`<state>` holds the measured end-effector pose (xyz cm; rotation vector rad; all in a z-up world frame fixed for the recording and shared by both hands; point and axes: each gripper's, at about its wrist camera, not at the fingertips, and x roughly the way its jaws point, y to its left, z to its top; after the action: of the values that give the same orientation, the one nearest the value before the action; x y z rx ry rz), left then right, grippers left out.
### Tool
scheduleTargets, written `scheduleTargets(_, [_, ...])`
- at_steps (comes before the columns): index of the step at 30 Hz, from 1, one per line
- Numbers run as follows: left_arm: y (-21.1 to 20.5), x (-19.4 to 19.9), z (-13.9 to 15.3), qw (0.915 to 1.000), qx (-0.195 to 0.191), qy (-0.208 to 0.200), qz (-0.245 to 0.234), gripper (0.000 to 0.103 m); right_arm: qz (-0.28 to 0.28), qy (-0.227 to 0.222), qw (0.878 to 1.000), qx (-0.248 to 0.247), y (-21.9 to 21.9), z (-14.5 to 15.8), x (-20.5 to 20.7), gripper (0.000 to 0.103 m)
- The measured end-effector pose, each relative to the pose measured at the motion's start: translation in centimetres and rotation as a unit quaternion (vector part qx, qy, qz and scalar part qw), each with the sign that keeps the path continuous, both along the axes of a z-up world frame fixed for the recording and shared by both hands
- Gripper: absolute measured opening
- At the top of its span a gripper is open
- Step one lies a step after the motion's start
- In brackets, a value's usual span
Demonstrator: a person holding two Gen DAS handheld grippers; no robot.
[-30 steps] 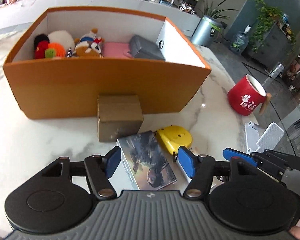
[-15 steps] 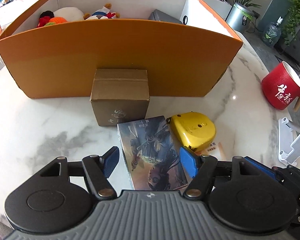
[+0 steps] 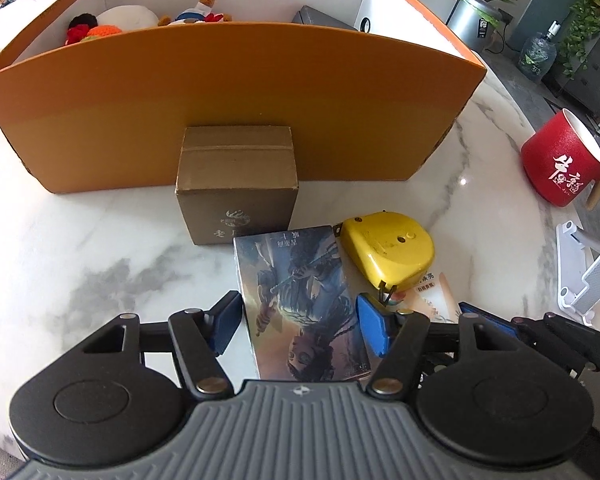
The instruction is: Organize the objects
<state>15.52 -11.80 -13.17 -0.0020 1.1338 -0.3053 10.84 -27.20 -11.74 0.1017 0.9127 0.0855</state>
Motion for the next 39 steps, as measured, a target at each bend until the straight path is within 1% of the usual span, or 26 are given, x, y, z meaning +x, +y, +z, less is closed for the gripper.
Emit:
scheduleTargets(4, [0.9, -0.2, 0.2, 0.9999, -0.01, 0.006, 0.002, 0.072, 0.008, 0.006, 1.0, -0.022, 0.8, -0.2, 0.2, 0.052])
scheduleTargets(7, [1.6, -0.4, 0.3, 0.9998, -0.018, 0.01, 0.006, 0.072, 0.009, 0.009, 0.999, -0.038, 1.1, -0.3, 0.1, 0.048])
scheduleTargets(11, [2.3, -0.7, 0.4, 0.9996, -0.025, 0.013, 0.007, 0.072, 0.01, 0.019, 0.999, -0.045, 1.2, 0.0, -0.4, 0.048])
scheduleTargets(14, [2.8, -0.8, 0.5, 0.9991, -0.035, 0.02, 0.009, 0.072, 0.007, 0.038, 0.998, -0.047, 1.2, 0.3, -1.1, 0.048])
scheduleTargets(20, [3.4, -1.3, 1.4, 0.9984, -0.052, 0.021, 0.005, 0.071, 0.015, 0.05, 0.997, -0.055, 1.4, 1.3, -2.6, 0.048])
scheduleTargets(24, [3.3, -1.8, 2.4, 0.9977, -0.066, 0.015, -0.005, 0.071, 0.006, 0.034, 0.997, -0.071, 1.5, 2.3, -3.7, 0.047])
scheduleTargets(25, [3.4, -2.0, 2.8, 0.9974, -0.07, 0.012, -0.007, 0.07, 0.0, 0.026, 0.997, -0.069, 1.3, 3.0, -4.0, 0.047])
scheduleTargets(26, [3.3, -2.1, 3.2, 0.9971, -0.075, 0.01, -0.01, 0.07, 0.0, 0.026, 0.997, -0.069, 1.3, 3.0, -4.0, 0.047])
scheduleTargets(29, [3.3, -2.4, 4.3, 0.996, -0.087, 0.0, -0.02, 0.07, -0.007, 0.003, 0.998, -0.061, 1.0, 4.1, -4.5, 0.047])
scheduleTargets(30, [3.2, -2.5, 4.6, 0.9957, -0.09, -0.003, -0.022, 0.068, -0.007, 0.003, 0.998, -0.061, 1.0, 4.1, -4.5, 0.047])
scheduleTargets(31, [3.4, -2.7, 5.1, 0.9961, -0.085, -0.012, -0.021, 0.026, -0.008, -0.002, 0.998, -0.059, 0.9, 4.4, -4.6, 0.047])
scheduleTargets(32, [3.5, -2.6, 5.5, 0.995, -0.094, -0.018, -0.028, 0.01, -0.01, -0.007, 0.998, -0.054, 0.8, 4.7, -4.6, 0.047])
scheduleTargets(33, [3.7, -2.3, 5.8, 0.993, -0.114, -0.008, -0.029, 0.006, -0.012, -0.014, 0.999, -0.045, 0.6, 5.1, -4.6, 0.047])
scheduleTargets(34, [4.0, -2.0, 6.1, 0.9907, -0.133, 0.003, -0.028, 0.011, -0.012, -0.02, 0.999, -0.037, 0.4, 5.5, -4.7, 0.047])
scheduleTargets(35, [4.2, -1.7, 6.5, 0.9889, -0.146, 0.006, -0.03, 0.011, -0.012, -0.033, 0.999, -0.026, 0.2, 6.2, -4.6, 0.047])
scheduleTargets(36, [4.1, -1.5, 6.8, 0.989, -0.144, 0.0, -0.032, 0.011, -0.012, -0.033, 0.999, -0.026, 0.2, 6.2, -4.6, 0.047])
scheduleTargets(38, [3.7, -1.4, 7.2, 0.9911, -0.125, -0.015, -0.045, 0.011, -0.009, -0.037, 0.999, -0.025, 0.2, 6.6, -4.2, 0.047])
scheduleTargets(39, [3.6, -1.3, 7.3, 0.9911, -0.12, -0.013, -0.055, 0.011, -0.008, -0.037, 0.999, -0.024, 0.3, 6.8, -4.0, 0.047])
